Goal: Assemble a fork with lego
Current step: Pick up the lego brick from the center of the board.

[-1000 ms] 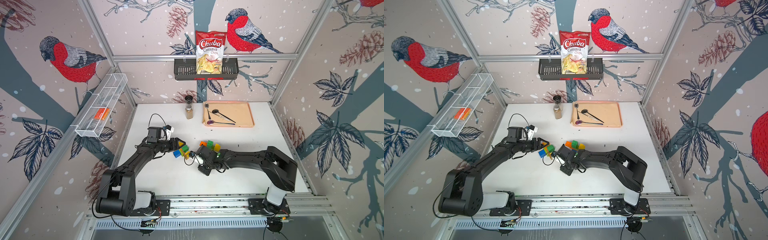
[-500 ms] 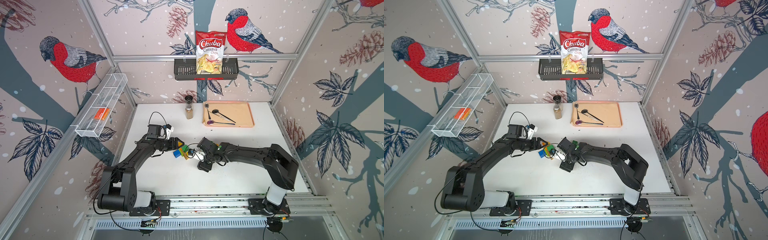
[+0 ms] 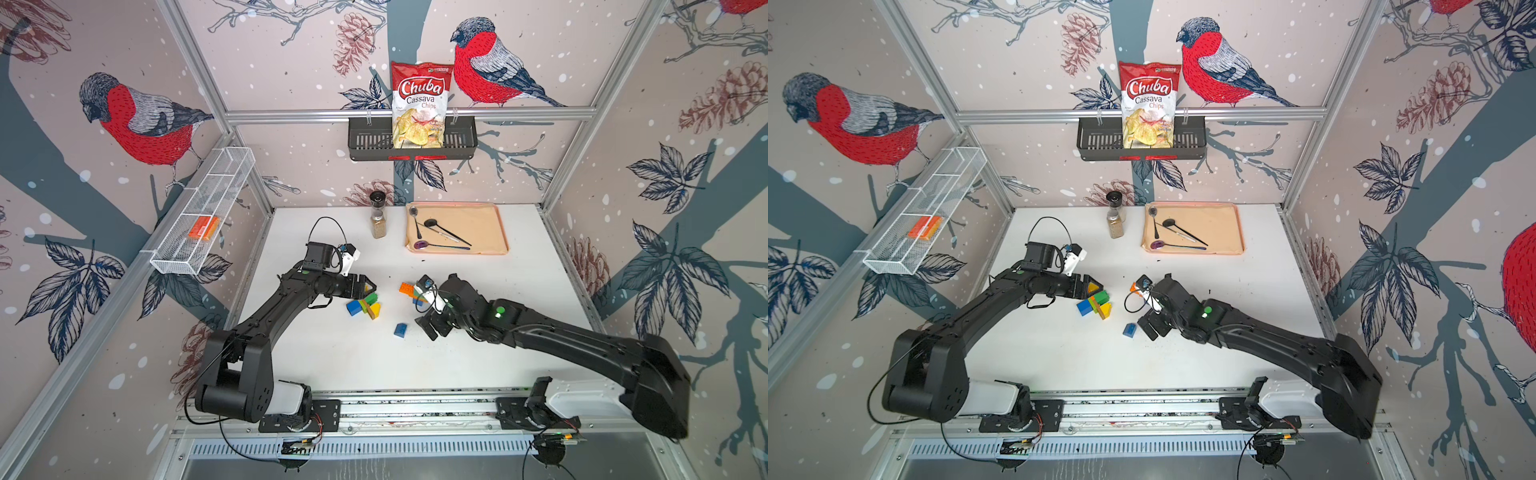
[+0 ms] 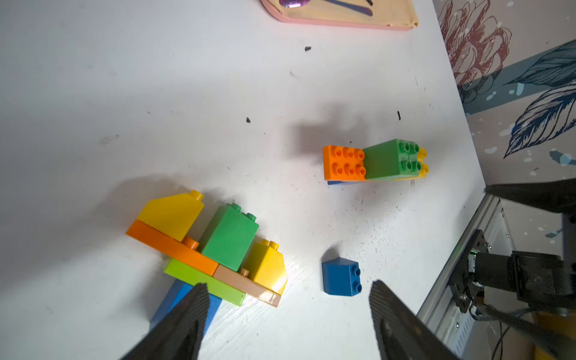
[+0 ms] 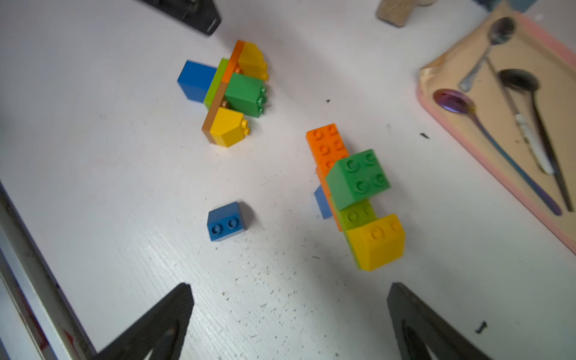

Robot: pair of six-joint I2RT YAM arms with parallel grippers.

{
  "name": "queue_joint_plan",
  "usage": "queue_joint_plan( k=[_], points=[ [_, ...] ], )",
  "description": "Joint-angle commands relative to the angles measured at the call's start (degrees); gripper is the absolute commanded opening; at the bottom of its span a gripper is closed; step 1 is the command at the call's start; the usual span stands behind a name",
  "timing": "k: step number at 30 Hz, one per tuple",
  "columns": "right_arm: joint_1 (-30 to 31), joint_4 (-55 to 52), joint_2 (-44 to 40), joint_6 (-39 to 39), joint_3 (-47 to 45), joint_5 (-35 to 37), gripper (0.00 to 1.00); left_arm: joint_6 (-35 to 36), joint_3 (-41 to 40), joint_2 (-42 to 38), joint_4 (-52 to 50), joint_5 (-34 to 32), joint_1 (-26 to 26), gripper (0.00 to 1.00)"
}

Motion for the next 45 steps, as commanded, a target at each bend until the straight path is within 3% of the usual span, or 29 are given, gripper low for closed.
queue_joint_plan(
  k=[1,6,10,14,19,22,28,31,39,45],
  points=[
    [-0.87,4.64,-6.10,9.68,-2.77,12.86,1.00,1.27,0.19,-0.98,0.32,2.57,-0.98,0.99],
    [-8.33,0.56,-11.38,15.96,-4.38,8.19,1.00,2.69,1.75,-2.82,-1.67,0.48,-3.12,0.99],
    [-11.02,-3.52,-11.03,15.67,-4.22,6.22,0.99,7.37,1.51,-5.54,-1.97,-4.51,-8.25,0.99],
    [-13.46,-3.58,-11.17,19.32,-5.58,6.58,1.00,12.21,-0.17,-8.09,0.19,-5.47,-12.72,0.99],
    [-24.08,-8.91,-5.86,19.58,-1.91,-9.57,1.00,21.27,-1.39,-10.04,2.33,-5.96,-16.37,0.92],
    [-28.84,-12.01,-2.09,19.60,-0.66,-15.61,1.00,30.79,0.34,-8.57,-1.20,-4.62,-18.22,0.86],
    [-30.17,-11.73,-0.04,20.37,-0.70,-16.63,1.00,49.46,1.97,-3.99,-7.59,-8.02,-20.78,0.80],
    [-30.81,-10.52,0.56,20.52,-1.14,-18.30,1.00,55.12,2.45,-1.61,-8.71,-9.43,-21.27,0.76],
    [-35.67,-4.58,0.86,19.61,-4.50,-30.11,0.99,64.63,5.81,6.45,-12.01,-14.17,-26.59,0.66],
    [-37.04,-4.13,1.32,18.25,-5.32,-31.89,0.97,66.02,8.67,11.56,-12.50,-15.49,-28.78,0.59]
  ],
)
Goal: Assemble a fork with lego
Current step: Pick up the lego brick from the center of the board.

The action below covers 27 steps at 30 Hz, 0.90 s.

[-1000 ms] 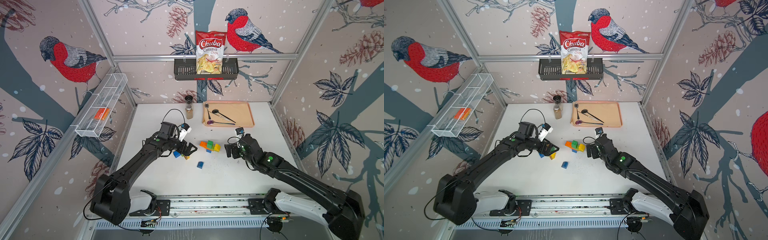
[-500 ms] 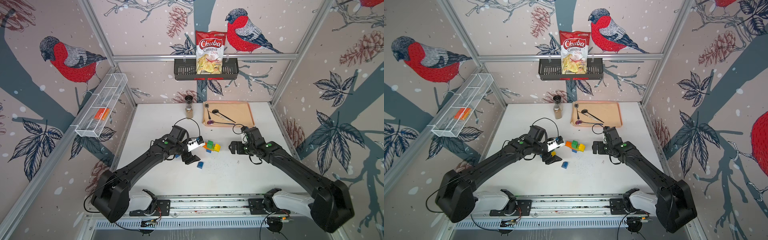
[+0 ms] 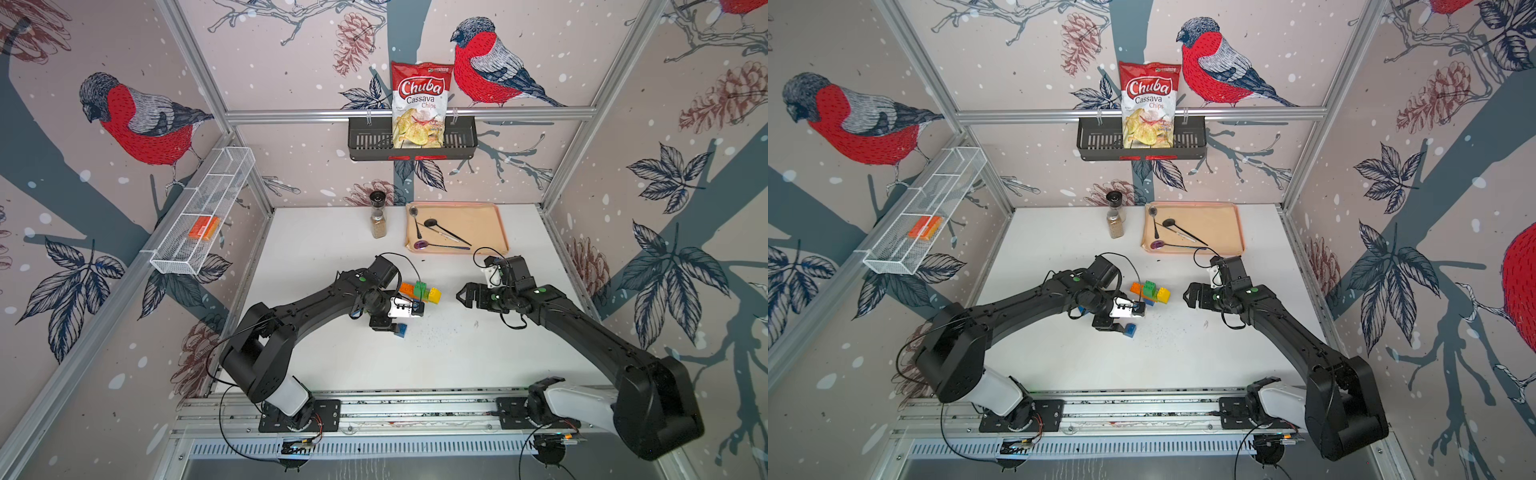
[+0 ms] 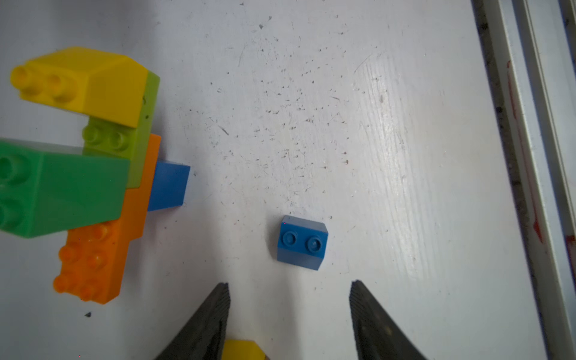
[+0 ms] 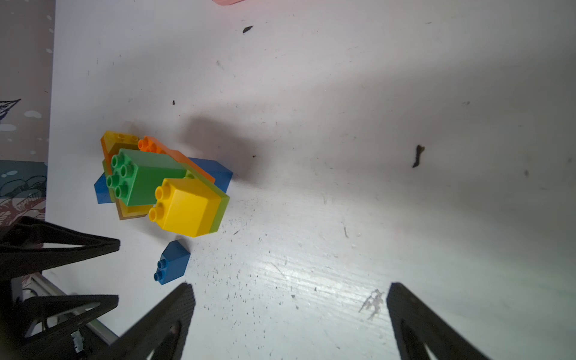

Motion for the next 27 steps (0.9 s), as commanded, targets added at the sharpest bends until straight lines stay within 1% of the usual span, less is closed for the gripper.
queue_joint_plan(
  k=[1,5,14,22,26,27],
  points=[
    [-0.48,1.56,0.58,-1.16,-0.55,-2.66,0.97,2.53,0.59,1.52,-1.64,-1.23,-1.00,0.58],
    [-0.82,3.11,1.31,-0.66,-1.67,-3.92,0.96,3.22,1.27,3.72,-1.43,-1.86,-1.45,0.55],
    [-1.16,4.46,2.38,-0.99,-2.53,-5.85,0.97,3.50,1.59,7.55,0.83,-2.15,-2.18,0.57],
    [-1.50,4.72,2.38,-1.10,-3.20,-6.28,0.96,3.08,2.00,8.83,0.65,-0.34,-2.36,0.49],
    [-1.59,5.07,4.10,-0.98,-3.49,-6.72,0.96,3.47,1.85,9.34,0.33,-0.32,-2.48,0.48],
    [-1.57,5.14,3.95,-0.98,-3.62,-6.74,0.96,3.49,1.56,9.18,0.78,-0.26,-2.44,0.50]
  ],
)
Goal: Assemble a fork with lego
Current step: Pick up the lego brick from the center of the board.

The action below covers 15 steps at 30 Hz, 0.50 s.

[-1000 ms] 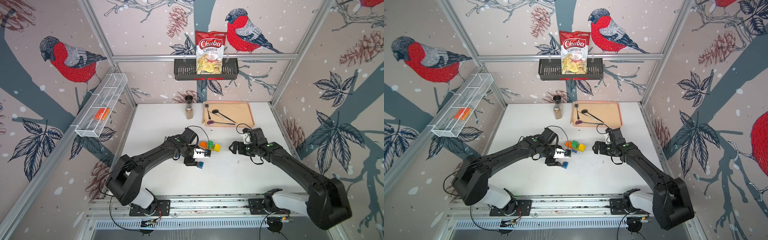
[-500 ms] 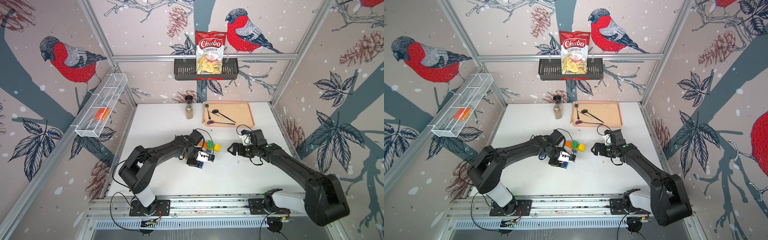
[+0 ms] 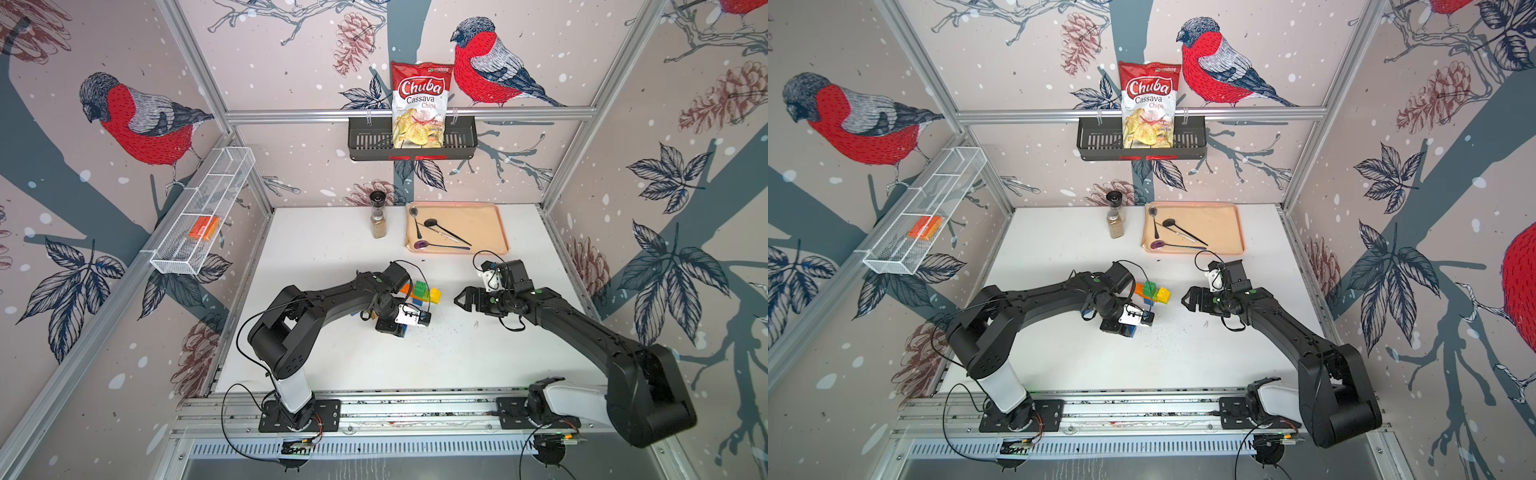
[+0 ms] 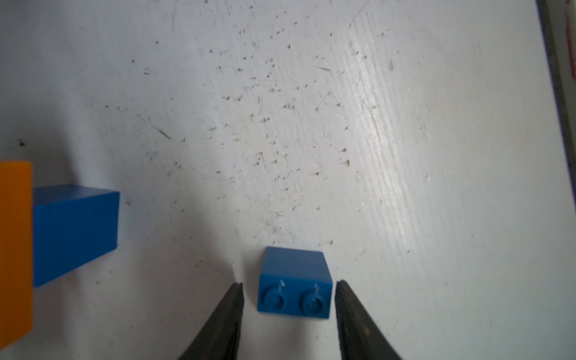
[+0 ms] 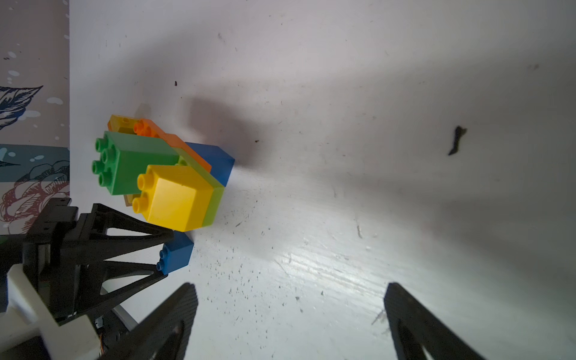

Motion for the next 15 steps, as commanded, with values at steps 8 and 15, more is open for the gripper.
queue_joint_plan(
  k=[8,15],
  points=[
    [-0.02,1.28,0.62,-0.18,-0.36,-1.22,0.97,-0.51,1.06,1.81,0.26,1.85,-0.39,0.48],
    [0.02,1.76,1.00,0.06,-0.90,-1.61,0.97,-1.39,1.37,1.76,0.19,1.78,-0.39,0.41]
  ],
)
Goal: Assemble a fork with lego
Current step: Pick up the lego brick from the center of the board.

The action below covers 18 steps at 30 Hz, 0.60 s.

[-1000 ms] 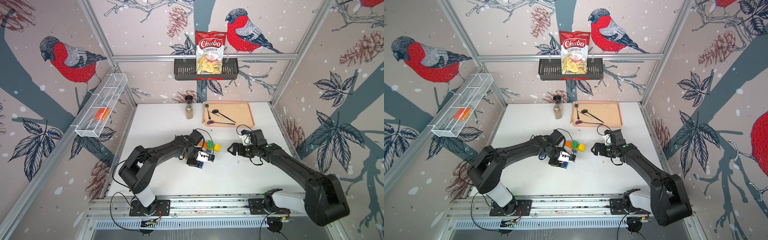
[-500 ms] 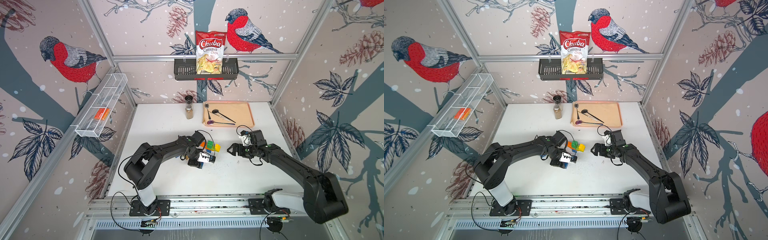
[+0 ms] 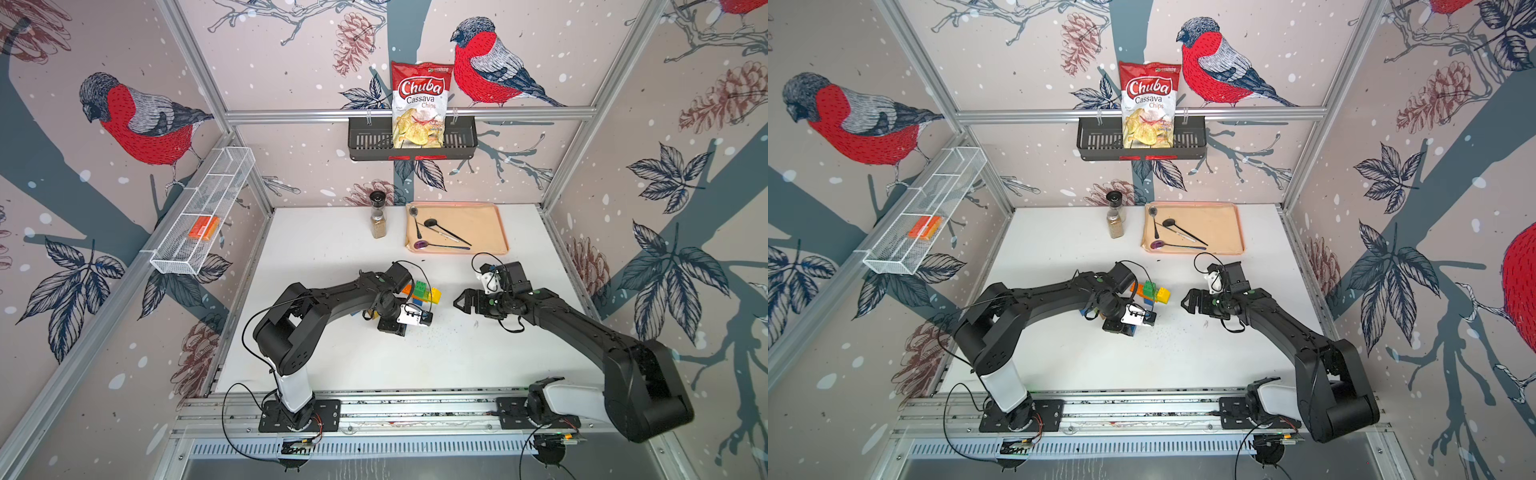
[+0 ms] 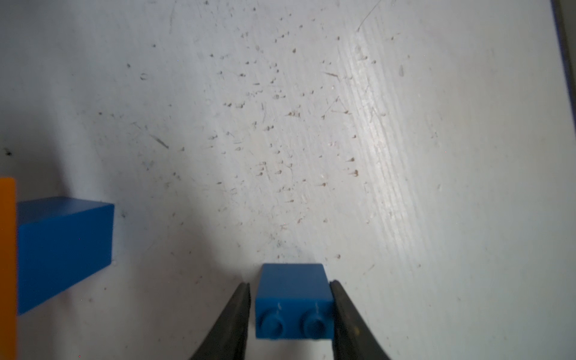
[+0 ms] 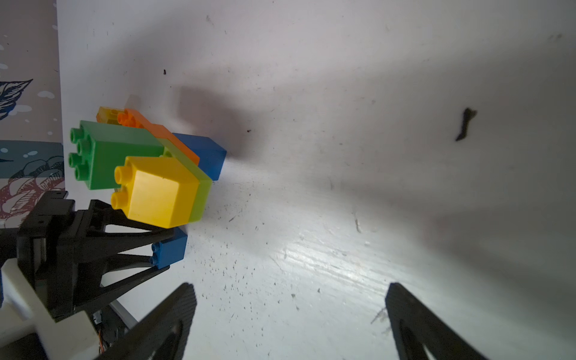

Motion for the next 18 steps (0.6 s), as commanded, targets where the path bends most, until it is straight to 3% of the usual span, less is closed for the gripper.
queue_joint_plan(
  k=[1,11,18],
  points=[
    [-0.01,1.23,0.28,0.04,-0.13,-0.86,0.97,-0.56,0.19,-0.03,-0.70,1.18,-0.10,0.40],
    [1.63,0.84,-0.36,1.14,0.65,1.67,0.99,-3.59,-0.69,-0.58,0.30,-0.14,-0.10,0.18],
    [3.78,6.32,-4.66,9.63,-0.92,2.64,1.00,-8.80,-3.32,-5.69,3.44,-0.62,0.82,0.07]
  ],
)
